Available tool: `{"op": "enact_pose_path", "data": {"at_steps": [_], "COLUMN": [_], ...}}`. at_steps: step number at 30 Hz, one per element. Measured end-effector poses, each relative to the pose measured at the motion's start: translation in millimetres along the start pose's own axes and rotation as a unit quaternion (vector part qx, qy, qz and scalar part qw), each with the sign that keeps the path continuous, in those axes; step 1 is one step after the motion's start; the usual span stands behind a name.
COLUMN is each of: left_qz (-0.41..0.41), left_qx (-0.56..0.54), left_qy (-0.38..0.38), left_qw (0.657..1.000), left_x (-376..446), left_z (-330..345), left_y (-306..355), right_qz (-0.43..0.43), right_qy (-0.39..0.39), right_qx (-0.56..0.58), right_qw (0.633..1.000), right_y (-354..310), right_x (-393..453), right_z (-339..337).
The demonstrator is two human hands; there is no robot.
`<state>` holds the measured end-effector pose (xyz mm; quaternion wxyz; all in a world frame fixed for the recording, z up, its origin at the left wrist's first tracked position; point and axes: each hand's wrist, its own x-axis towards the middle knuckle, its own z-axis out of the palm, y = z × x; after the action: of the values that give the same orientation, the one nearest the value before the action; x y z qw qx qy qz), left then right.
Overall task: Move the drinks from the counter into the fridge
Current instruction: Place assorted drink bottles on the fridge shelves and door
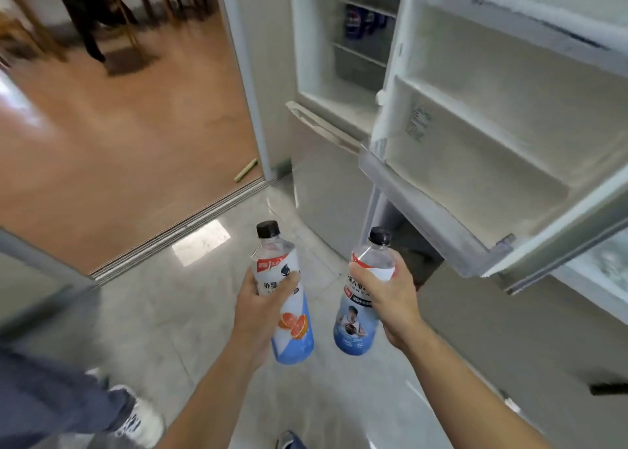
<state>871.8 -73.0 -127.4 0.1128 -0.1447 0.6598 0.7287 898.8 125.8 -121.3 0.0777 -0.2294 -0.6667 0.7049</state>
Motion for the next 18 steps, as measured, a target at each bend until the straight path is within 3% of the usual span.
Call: {"op": "enact_pose_path", "data": {"at_steps": [8, 18], "left_qz": [-0.008, 0.015], "left_qx": [-0.008, 0.017], "left_qy": [0.019, -0.042], "left_qw": [1.000, 0.999], "left_x": [94, 278], "left_z": [-49, -4], "left_y": [33, 116], "right_qz": [-0.019, -0.027], "right_qy": [-0.005, 0.083], "right_qx": [-0.036, -0.012], "right_qw": [0.999, 0.996], "right_y": [-19, -50], "right_x": [60, 228], "right_z": [96, 161]}}
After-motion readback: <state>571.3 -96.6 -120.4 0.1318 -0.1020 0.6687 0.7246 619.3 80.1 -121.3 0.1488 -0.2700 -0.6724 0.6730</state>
